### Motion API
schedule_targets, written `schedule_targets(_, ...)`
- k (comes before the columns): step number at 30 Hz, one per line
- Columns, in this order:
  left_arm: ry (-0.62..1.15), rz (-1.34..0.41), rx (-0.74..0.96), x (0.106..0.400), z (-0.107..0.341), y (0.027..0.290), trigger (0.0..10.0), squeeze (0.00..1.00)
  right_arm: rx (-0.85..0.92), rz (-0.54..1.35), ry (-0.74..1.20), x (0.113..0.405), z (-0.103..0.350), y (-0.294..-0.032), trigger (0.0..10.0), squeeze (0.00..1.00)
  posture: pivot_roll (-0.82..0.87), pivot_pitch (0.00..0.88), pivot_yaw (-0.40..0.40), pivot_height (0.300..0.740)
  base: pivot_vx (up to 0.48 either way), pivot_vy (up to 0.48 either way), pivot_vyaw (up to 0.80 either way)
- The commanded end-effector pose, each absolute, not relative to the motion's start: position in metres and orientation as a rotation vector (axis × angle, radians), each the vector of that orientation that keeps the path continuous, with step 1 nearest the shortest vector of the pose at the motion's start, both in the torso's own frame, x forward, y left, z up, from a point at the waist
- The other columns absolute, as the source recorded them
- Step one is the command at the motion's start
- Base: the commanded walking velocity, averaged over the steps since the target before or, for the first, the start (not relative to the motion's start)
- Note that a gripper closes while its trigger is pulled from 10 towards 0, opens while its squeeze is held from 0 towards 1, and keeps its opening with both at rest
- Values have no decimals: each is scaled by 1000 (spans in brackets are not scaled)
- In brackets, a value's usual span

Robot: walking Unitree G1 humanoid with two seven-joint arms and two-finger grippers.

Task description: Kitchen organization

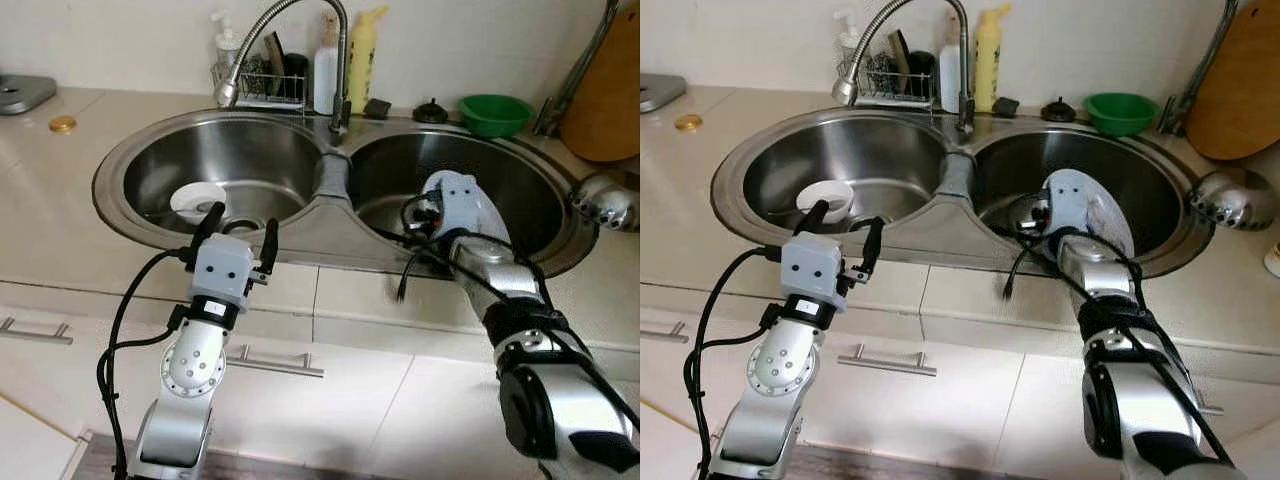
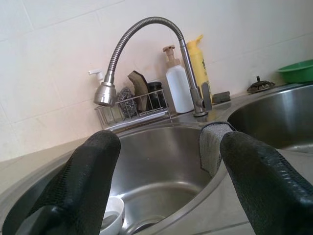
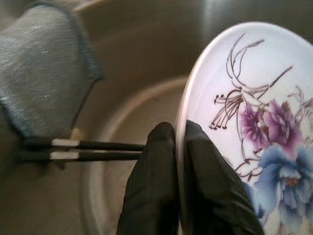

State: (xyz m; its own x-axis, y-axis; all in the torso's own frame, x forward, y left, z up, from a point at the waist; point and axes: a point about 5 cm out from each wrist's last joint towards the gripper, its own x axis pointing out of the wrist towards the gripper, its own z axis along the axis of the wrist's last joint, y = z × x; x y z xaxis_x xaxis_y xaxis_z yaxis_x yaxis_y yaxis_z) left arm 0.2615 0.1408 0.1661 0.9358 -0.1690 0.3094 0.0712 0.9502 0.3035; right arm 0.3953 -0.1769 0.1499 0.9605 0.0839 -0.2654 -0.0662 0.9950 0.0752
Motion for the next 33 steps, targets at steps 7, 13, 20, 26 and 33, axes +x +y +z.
schedule_targets(7,-341,-130,291,261,167,139,10000,0,63,56,247,398,155,-178,10000,1000,91,0,-67,740,0,0,0)
schedule_targets(13,-339,-130,294,260,167,139,10000,0,-21,111,152,400,170,-165,10000,1000,91,0,-67,740,0,0,0)
schedule_targets(20,-335,-130,287,259,167,140,10000,0,-347,222,-211,383,210,-138,10000,1000,84,0,-64,740,0,0,0)
schedule_targets(26,-330,-124,256,259,167,140,10000,0,-421,188,-378,350,215,-133,10000,0,79,0,-64,740,0,0,0)
schedule_targets(33,-328,-134,251,259,167,140,10000,0,-368,129,-376,323,205,-139,10000,0,71,0,-62,740,0,188,0)
